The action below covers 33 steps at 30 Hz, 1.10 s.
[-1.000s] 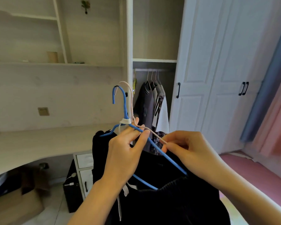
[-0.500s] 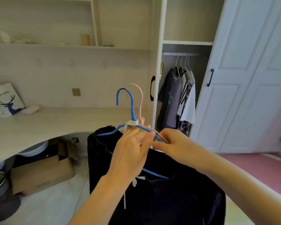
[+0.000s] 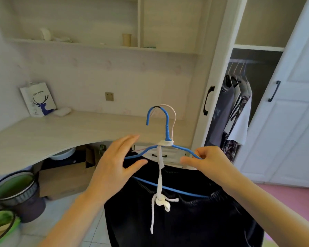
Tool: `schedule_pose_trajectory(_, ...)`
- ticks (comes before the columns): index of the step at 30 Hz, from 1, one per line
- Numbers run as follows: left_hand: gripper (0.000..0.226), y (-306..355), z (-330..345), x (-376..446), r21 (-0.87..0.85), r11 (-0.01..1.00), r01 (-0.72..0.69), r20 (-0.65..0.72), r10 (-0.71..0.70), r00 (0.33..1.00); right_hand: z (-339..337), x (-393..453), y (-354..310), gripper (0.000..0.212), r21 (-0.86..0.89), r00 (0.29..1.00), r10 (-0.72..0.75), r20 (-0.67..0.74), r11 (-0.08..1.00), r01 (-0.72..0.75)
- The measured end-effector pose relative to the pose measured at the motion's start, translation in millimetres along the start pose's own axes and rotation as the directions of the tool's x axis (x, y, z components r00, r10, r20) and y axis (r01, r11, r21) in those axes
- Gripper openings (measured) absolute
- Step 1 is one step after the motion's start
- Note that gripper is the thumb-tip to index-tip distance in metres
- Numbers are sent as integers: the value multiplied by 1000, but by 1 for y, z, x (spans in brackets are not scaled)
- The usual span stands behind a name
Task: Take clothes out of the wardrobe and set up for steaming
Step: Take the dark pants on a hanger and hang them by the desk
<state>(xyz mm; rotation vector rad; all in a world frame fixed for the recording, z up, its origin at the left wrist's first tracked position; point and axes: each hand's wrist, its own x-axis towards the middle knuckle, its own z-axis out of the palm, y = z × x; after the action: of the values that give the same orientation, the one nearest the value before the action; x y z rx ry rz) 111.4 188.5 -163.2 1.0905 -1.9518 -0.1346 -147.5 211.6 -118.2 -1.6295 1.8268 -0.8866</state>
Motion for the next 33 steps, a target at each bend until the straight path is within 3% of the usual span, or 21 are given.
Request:
schedule_pose_trajectory(2,78,-32,-7,0,68,994,81,185,-92,978,9,10,-9,59,-4,999,-26,-35,1000,26)
schedule_pose_trajectory(4,78,-58,-10,1,127,989,71,238,-100,966,19,18,-17,58,-22,995,-66,-78,998,64)
schedule_pose_trajectory(9,26,-94,-16,11,173,982,79,136,-103,985,46,35,-37,51,-161,961,-209,-180,970,181)
schedule_pose_trajectory(12,11,-109,-23,17,162,982,93,102,-110,989,61,47,-46,47,-176,936,-276,-219,955,240)
schedule_pose_trajectory(18,37,-140,-47,23,351,936,36,-25,-28,999,96,71,-55,29,-197,887,-416,-200,904,379)
schedule_pose_trajectory(22,45,-159,-64,18,466,884,40,-111,13,994,124,87,-63,29,-198,868,-456,-197,885,421)
schedule_pose_trajectory(26,44,-183,-87,16,526,848,69,-166,22,986,140,105,-70,9,-140,865,-472,-170,881,453)
schedule_pose_trajectory(30,41,-211,-111,12,560,818,130,-224,-2,975,154,128,-58,32,-104,917,-394,-64,916,387)
schedule_pose_trajectory(33,38,-229,-122,12,589,793,155,-245,-8,970,179,150,-58,44,-186,904,-425,40,886,425)
